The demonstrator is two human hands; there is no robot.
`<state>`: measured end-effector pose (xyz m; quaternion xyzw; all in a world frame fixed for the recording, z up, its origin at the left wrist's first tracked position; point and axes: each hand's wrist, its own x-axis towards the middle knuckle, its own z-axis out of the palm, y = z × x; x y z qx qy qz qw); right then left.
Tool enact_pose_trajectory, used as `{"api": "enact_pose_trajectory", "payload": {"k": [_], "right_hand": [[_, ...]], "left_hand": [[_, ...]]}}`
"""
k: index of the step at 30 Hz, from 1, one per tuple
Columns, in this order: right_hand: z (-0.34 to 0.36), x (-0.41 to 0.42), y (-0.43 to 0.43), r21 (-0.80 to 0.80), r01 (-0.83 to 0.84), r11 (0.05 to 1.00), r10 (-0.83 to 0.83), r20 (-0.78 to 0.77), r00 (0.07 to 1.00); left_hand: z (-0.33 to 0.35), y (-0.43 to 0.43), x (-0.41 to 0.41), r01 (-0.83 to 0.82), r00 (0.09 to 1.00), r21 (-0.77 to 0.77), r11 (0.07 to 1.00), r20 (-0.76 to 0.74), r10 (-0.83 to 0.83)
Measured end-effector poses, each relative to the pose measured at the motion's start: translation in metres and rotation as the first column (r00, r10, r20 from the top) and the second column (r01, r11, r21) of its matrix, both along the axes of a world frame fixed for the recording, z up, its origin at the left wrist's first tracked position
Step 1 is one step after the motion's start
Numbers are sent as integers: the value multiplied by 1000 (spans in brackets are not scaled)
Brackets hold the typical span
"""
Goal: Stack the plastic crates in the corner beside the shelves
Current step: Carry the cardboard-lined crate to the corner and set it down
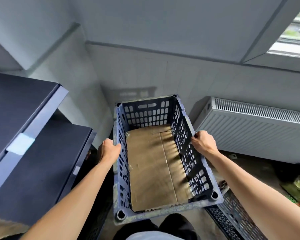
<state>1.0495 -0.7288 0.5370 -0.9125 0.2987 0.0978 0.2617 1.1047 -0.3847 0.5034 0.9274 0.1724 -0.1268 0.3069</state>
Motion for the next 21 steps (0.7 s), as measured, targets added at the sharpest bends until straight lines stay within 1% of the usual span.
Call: {"api": "enact_pose_trajectory", "payload": {"k": [4, 10, 13, 15, 18, 21], "right_hand": [[-5, 49, 1, 13, -78, 997, 78, -30, 996], [-29, 129, -22, 30, -226, 974, 228, -62, 972], [-46, 177, -38, 41, -348, 937, 350, -63, 935], [-55, 210, -46, 64, -439, 896, 444, -87, 892], [-64, 245, -53, 75, -536, 841, 541, -79, 837], [-68, 267, -55, 99, -592, 800, 599, -79, 797]], "left_hand": [[-7, 2, 29, -51, 998, 53, 997, -19, 52], [-12, -19, 56, -202, 978, 102, 974, -35, 207], [-18, -35, 65, -307, 947, 125, 944, -61, 316], [-24, -48, 66, -385, 914, 142, 912, -77, 398], [-25, -68, 64, -437, 882, 191, 879, -100, 460], [-30, -83, 61, -481, 848, 220, 849, -128, 514]]}}
